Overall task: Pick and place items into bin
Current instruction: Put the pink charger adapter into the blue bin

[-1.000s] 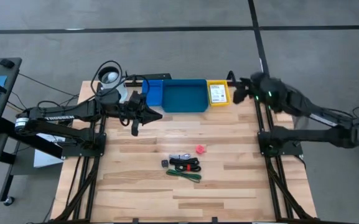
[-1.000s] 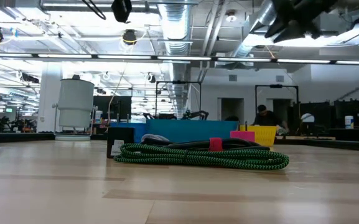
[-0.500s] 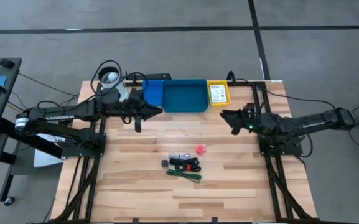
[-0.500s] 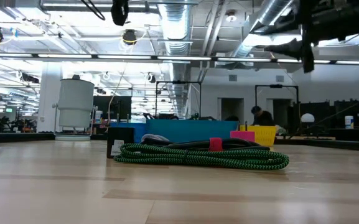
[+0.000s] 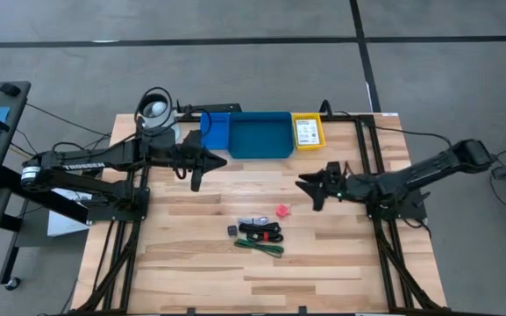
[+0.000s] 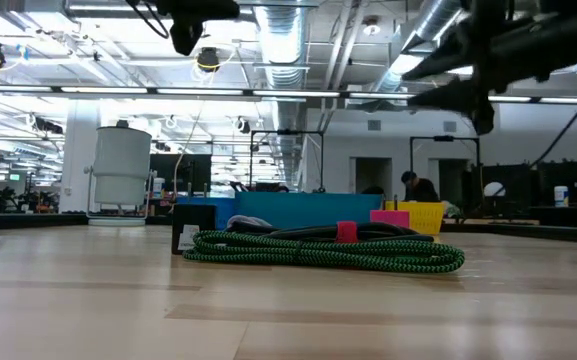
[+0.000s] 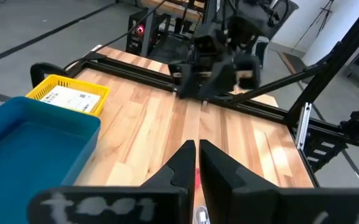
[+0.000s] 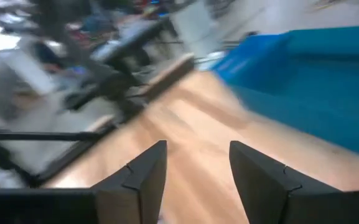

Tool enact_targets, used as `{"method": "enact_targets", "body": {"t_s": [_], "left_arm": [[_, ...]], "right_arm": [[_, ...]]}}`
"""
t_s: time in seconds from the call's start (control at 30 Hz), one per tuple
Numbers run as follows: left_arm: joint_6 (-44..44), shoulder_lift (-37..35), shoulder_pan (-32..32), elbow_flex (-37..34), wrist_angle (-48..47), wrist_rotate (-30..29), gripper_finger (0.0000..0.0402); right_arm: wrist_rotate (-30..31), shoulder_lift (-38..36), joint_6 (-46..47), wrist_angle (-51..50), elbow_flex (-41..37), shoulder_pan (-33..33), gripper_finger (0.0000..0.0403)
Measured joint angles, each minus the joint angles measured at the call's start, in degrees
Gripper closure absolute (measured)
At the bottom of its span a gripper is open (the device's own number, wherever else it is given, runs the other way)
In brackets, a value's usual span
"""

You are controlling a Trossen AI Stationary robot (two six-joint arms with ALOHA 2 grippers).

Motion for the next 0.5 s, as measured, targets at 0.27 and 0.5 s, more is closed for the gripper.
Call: {"method": "enact_targets", "body": {"t_s": [0.27, 0.5], "left_arm": [[0.0, 0.0, -0.4, 0.0, -0.2, 0.0, 0.0392], [0.0, 0.0, -0.4, 0.0, -0.3, 0.0, 0.0392]], "right_arm": [[8.9, 8.5, -12.1, -1.3, 2.9, 6.3, 0.0249], [10.6, 14.6, -7.9, -3.8, 3.1, 12.9, 0.0254]]}}
